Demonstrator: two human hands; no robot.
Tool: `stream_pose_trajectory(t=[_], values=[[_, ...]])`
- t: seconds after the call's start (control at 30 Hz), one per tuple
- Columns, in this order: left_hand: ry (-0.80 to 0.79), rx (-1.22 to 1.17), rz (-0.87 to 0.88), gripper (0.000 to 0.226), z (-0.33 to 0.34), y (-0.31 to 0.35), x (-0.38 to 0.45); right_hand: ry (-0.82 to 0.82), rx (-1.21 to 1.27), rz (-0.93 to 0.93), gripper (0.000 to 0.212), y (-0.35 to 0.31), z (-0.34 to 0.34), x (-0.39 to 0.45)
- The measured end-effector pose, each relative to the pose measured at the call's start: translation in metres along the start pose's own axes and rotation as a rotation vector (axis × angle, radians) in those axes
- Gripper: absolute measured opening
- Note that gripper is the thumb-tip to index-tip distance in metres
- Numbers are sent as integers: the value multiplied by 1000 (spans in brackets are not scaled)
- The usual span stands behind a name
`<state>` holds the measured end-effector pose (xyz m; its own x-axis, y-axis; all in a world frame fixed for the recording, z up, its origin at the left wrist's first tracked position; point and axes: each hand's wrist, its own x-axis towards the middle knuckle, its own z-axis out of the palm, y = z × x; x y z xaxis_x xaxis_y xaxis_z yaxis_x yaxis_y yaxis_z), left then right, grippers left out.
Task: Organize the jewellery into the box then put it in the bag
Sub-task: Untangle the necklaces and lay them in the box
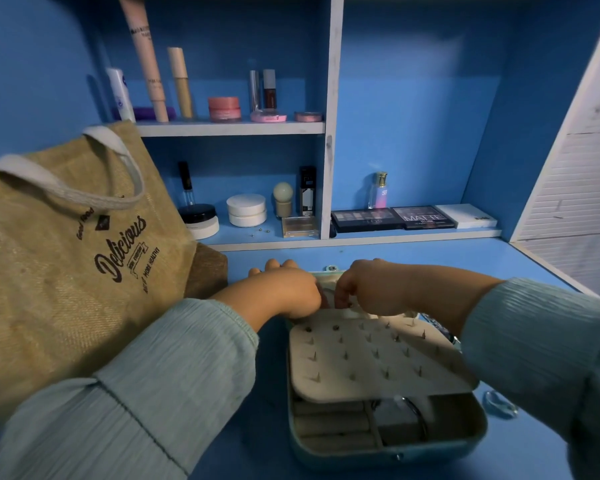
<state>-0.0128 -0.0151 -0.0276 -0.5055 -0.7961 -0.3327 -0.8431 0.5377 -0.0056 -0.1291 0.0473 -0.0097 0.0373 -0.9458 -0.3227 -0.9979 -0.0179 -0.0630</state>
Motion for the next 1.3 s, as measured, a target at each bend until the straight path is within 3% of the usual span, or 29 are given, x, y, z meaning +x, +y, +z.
stream_pose_trajectory(t=[0.17,0.37,0.67,0.87,1.13,1.3], values=[[188,-194,14,45,5,-17,-8,-9,133,9,40,1,0,-1],[387,-240,14,35,27,-20,-9,-8,153,3,40,3,3,-3],[514,-293,-21,28,38,-26,-12,56,148,7,39,-2,12,1],[513,-205,-60,25,38,-30,-14,35,222,39,36,-7,9,-2],[459,-209,15,27,34,-27,-18,-92,-3,43,35,-21,4,2],[409,-214,84,27,32,-24,-19,48,160,113,40,-17,-3,-9]])
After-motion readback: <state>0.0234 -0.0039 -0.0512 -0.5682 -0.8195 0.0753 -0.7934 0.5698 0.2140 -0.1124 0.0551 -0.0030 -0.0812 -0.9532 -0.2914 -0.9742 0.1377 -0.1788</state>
